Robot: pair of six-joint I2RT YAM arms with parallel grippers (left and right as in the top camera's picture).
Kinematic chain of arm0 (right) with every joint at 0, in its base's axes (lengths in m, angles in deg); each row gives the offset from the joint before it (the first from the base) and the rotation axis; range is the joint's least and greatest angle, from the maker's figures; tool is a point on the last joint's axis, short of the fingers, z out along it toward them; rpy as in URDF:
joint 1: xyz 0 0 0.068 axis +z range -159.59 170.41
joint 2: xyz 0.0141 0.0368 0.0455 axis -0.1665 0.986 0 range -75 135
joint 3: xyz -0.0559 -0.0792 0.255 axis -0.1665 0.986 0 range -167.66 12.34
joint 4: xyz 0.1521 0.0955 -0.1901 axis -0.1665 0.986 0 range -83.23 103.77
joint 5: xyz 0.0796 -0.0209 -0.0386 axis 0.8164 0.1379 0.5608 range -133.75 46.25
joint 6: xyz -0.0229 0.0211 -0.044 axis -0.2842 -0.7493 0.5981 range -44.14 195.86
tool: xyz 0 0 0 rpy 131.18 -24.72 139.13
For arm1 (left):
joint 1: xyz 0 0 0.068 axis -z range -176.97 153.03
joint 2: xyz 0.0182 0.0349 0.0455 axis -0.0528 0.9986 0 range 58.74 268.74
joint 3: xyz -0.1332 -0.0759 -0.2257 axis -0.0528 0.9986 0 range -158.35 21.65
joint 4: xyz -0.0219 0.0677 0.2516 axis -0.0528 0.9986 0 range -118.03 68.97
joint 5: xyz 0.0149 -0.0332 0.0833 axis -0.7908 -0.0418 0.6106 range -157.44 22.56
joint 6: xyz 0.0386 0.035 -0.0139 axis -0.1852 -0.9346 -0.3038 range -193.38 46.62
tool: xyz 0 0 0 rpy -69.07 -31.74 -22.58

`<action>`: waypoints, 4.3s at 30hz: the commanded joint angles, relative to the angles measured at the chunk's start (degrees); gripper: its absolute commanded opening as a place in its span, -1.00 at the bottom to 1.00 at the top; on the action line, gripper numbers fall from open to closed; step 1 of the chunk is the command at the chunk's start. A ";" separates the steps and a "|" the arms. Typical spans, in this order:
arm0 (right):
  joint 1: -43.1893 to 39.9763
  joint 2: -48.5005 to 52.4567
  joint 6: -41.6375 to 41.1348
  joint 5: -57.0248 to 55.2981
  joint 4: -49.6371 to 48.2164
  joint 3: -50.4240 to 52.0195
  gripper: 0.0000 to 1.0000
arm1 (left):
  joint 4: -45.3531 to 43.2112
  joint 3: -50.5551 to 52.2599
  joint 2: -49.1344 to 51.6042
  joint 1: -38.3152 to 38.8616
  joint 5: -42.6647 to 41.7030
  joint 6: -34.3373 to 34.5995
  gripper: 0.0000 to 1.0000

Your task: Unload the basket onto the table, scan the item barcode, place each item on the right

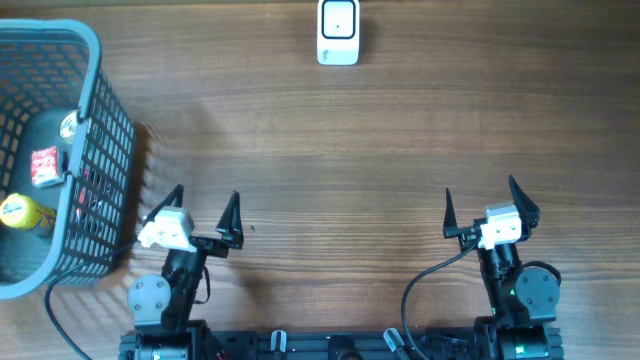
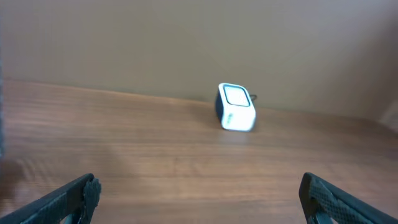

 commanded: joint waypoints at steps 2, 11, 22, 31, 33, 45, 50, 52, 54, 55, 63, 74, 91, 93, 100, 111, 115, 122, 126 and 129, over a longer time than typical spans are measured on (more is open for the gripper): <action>-0.02 0.00 0.55 0.50 -0.17 0.04 1.00 | 3.78 -10.25 2.86 0.22 -3.23 0.76 1.00; -0.02 0.00 0.52 0.50 -0.17 0.04 1.00 | 27.23 -57.75 42.69 0.20 9.18 0.72 1.00; -0.02 0.00 0.50 0.52 -0.17 0.04 1.00 | 52.26 -90.25 72.65 -0.74 20.61 -2.89 1.00; -0.02 0.00 0.52 0.50 -0.17 0.04 1.00 | 55.28 -101.18 72.13 -31.17 18.10 18.75 1.00; -0.02 0.00 0.50 0.50 -0.17 0.04 1.00 | 56.11 -101.13 72.43 -37.92 14.58 22.23 1.00; -0.02 0.00 0.50 0.50 -0.17 0.04 1.00 | 67.98 -101.02 89.35 -46.95 22.16 29.07 1.00; -0.02 0.00 0.52 0.50 -0.15 0.04 1.00 | 70.18 -100.80 96.74 -46.95 25.33 29.11 1.00; -0.02 0.00 0.50 0.50 -0.15 0.04 1.00 | 69.75 -99.62 99.10 -46.95 25.35 29.09 1.00; -0.02 0.00 0.52 0.52 -0.15 0.04 1.00 | 67.32 -96.70 100.15 -46.95 25.59 29.05 1.00; -0.02 0.00 0.52 0.50 -0.17 0.04 1.00 | 65.02 -94.07 100.24 -46.93 25.55 29.05 1.00; -0.02 0.00 0.55 0.52 -0.17 0.04 1.00 | 49.70 -78.29 100.24 -46.77 25.53 28.87 1.00; -0.02 0.00 0.55 0.50 -0.17 0.04 1.00 | 36.30 -70.36 100.76 -46.80 25.77 28.87 1.00; -0.02 0.00 0.52 0.50 -0.15 0.04 1.00 | 34.60 -69.90 104.91 -46.80 24.85 28.89 0.02; -0.02 0.00 0.55 0.50 -0.15 0.04 1.00 | 35.19 -69.90 104.91 -46.80 24.81 28.89 0.02; -0.02 0.00 0.52 0.50 -0.17 0.04 1.00 | 36.28 -70.01 102.79 -46.80 15.15 28.89 -0.14; -0.02 0.00 0.52 0.50 -0.17 0.04 1.00 | 35.91 -71.89 82.58 -46.80 4.13 29.16 -0.14; -0.02 0.00 0.52 0.50 -0.17 0.04 1.00 | 33.31 -72.67 70.84 -46.80 -3.08 32.41 -0.08; -0.02 0.00 0.52 0.50 -0.15 0.04 1.00 | 26.80 -72.67 54.90 -46.75 -16.02 44.70 0.01; -0.02 0.00 0.52 0.50 -0.17 0.04 0.99 | 26.38 -72.67 52.00 -40.52 -23.63 47.71 -0.01; -0.02 0.00 0.55 0.50 -0.15 0.04 1.00 | 26.36 -72.65 54.01 -31.19 -23.34 46.84 -0.02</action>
